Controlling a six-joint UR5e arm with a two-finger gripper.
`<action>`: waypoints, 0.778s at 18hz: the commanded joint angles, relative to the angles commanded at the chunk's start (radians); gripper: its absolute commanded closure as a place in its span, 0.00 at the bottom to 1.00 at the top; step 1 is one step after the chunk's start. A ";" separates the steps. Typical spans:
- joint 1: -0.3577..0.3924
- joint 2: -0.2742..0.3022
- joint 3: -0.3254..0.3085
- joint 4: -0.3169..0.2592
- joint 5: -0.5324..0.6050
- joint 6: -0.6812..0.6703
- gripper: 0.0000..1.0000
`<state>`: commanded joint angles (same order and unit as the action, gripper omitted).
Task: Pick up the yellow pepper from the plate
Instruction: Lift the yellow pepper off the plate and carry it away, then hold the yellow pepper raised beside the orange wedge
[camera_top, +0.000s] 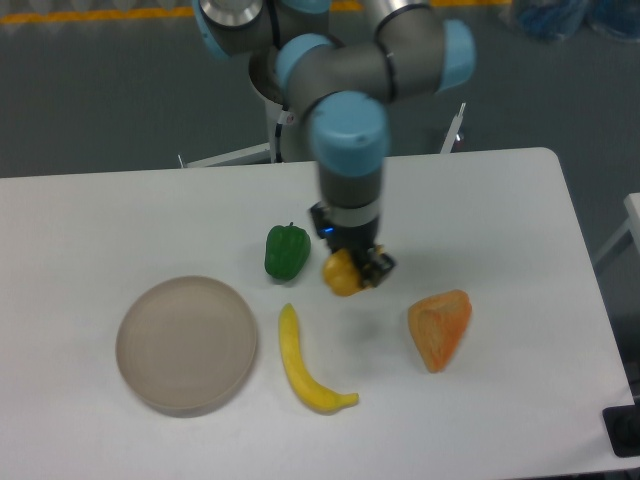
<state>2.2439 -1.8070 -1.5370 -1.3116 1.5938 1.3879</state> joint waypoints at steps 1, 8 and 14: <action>0.022 -0.002 0.002 0.000 -0.002 0.026 0.79; 0.124 -0.044 0.009 0.002 -0.018 0.224 0.78; 0.148 -0.046 0.002 0.008 -0.025 0.283 0.78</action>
<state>2.3915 -1.8530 -1.5355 -1.3039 1.5693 1.6705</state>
